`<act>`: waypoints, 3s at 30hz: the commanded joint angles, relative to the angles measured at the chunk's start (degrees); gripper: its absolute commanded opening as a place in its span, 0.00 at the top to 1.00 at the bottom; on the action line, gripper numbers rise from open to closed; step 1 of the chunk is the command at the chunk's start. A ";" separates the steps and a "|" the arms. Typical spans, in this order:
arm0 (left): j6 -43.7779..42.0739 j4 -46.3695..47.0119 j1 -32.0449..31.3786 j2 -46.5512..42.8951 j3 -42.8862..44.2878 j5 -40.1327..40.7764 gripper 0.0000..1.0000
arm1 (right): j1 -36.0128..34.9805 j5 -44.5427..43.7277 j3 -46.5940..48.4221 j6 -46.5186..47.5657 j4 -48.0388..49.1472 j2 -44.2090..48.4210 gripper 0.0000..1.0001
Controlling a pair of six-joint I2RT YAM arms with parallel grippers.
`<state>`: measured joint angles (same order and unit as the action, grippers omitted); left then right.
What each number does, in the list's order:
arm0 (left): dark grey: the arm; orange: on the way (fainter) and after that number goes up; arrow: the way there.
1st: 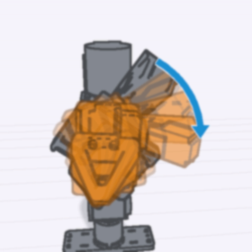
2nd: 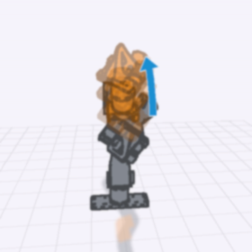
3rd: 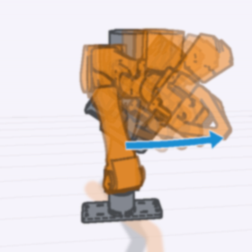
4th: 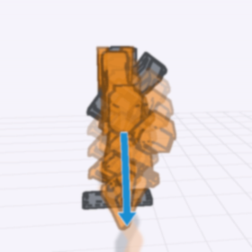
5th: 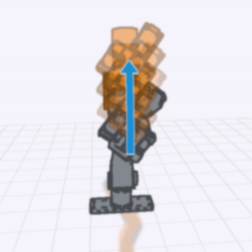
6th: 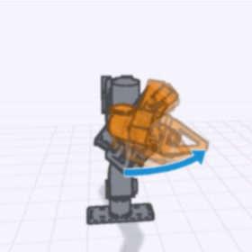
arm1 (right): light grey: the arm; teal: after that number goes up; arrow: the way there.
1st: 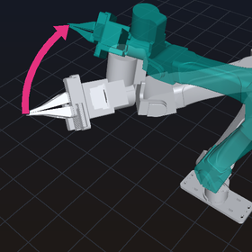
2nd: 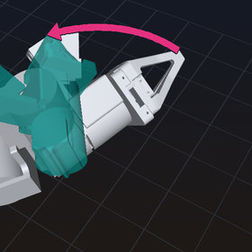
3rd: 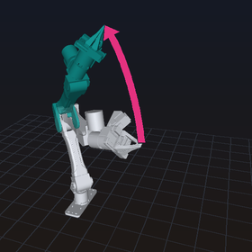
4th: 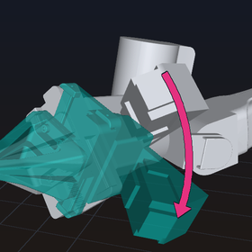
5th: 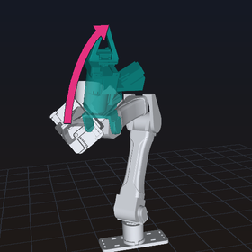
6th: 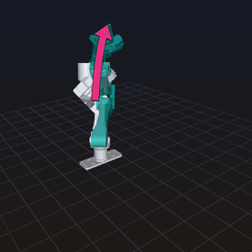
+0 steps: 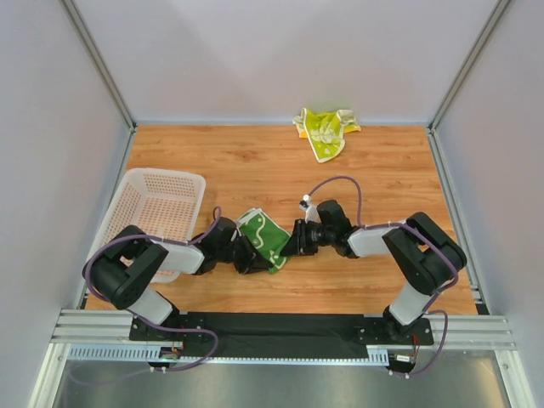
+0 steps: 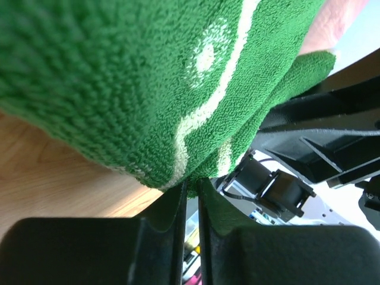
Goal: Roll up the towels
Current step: Roll the towel
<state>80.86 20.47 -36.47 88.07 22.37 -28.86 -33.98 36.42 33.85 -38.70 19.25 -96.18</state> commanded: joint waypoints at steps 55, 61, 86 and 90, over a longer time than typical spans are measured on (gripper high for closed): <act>-44.83 -40.68 -30.42 4.65 34.58 54.96 0.46 | -0.48 -8.30 9.05 3.36 -14.76 -4.01 0.79; -44.03 -38.40 -29.98 4.65 31.60 55.58 0.45 | -0.48 -8.30 9.05 3.36 -14.76 -4.45 0.79; -43.68 -36.47 -29.45 11.06 22.55 52.68 0.48 | -1.00 -6.63 11.85 4.24 -16.70 -6.56 0.79; -41.93 -34.71 -29.45 12.21 20.35 50.93 0.53 | -0.57 -6.63 12.91 4.95 -18.19 -7.18 0.79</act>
<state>35.73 -10.83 -66.30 95.07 47.90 28.80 -34.48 31.79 45.74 -36.25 4.78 -101.25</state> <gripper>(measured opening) 0.485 0.208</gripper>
